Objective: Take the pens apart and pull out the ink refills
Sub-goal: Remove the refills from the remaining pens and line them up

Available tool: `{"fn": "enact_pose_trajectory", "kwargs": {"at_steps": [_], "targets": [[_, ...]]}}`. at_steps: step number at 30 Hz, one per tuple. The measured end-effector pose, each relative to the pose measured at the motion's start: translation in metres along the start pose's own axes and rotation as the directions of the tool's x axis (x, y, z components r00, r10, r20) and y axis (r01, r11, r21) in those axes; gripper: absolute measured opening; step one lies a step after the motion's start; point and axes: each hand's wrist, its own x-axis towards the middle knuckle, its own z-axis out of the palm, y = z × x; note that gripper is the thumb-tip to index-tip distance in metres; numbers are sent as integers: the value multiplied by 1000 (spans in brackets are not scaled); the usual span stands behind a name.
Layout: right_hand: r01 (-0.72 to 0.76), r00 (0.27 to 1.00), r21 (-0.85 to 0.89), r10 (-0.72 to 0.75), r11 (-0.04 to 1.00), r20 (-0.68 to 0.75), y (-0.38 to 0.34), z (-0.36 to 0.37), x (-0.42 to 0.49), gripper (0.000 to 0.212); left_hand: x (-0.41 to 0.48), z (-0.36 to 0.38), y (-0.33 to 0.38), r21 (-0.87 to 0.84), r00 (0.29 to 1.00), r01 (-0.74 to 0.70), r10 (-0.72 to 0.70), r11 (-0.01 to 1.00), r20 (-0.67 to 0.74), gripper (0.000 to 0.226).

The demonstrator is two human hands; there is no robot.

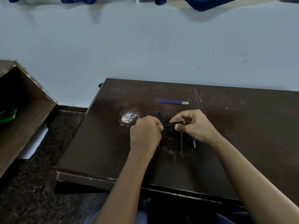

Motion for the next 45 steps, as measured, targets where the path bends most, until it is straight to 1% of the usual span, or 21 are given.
{"fn": "enact_pose_trajectory", "kwargs": {"at_steps": [1,3,4,5,6,8,11,14,15,17,19,20,22,24,27,30,33,36,39,43,45], "targets": [[-14,998,133,21,991,-54,-2,1,0,20,1,2,1,-62,1000,1,-3,998,-28,15],[-19,982,422,97,907,-165,-7,6,2,23,5,7,3,-182,998,1,-13,983,-62,14],[-36,968,507,156,861,-197,-10,10,4,29,7,8,4,-207,998,6,-20,978,-65,15],[-75,954,554,222,829,-203,-12,15,6,39,8,10,5,-214,998,12,-26,977,-62,14],[-121,941,573,277,811,-193,-12,20,8,47,9,11,6,-211,998,16,-28,977,-54,14],[-213,927,538,342,816,-151,-12,30,9,51,9,12,7,-207,1000,14,-18,978,-19,16],[-298,912,501,397,813,-101,-9,35,6,40,9,14,5,-203,995,33,-13,979,99,23],[-322,901,526,425,787,-86,-9,29,6,21,8,18,5,-231,972,58,-2,971,235,31],[-334,897,519,435,787,-81,-8,28,6,14,8,19,6,-217,962,69,-7,974,272,33],[-368,887,474,454,800,-79,-6,29,7,10,7,18,8,-129,947,87,-42,988,319,31],[-400,880,383,465,833,-93,-1,33,8,10,8,17,7,-63,951,113,-89,992,296,27],[-411,881,313,461,856,-104,1,35,7,11,8,16,5,-55,958,129,-111,990,264,28],[-437,886,154,454,886,-99,5,40,6,21,8,13,2,-69,971,148,-132,987,200,30],[-442,894,6,441,897,-75,7,46,3,28,7,13,0,-94,977,151,-135,984,165,33],[-368,929,-148,359,918,-84,13,56,-1,35,7,14,-1,-113,978,153,-133,982,162,36],[-292,956,-245,275,924,-99,17,61,-4,33,9,15,-3,-127,978,162,-143,979,150,35],[-244,969,-331,221,912,-108,17,64,-5,32,9,13,-6,-139,979,171,-152,975,134,32],[-189,982,-444,163,876,-95,14,64,-8,35,8,11,-7,-130,983,166,-154,977,103,30],[-161,986,-523,159,837,-48,7,62,-9,38,9,11,-7,-127,983,169,-159,977,90,28],[-137,956,-607,264,783,125,1,63,-12,49,9,10,-7,-130,982,176,-166,976,87,26],[-125,937,-621,297,774,182,1,66,-15,56,9,9,-7,-131,982,176,-166,976,88,26]]}}
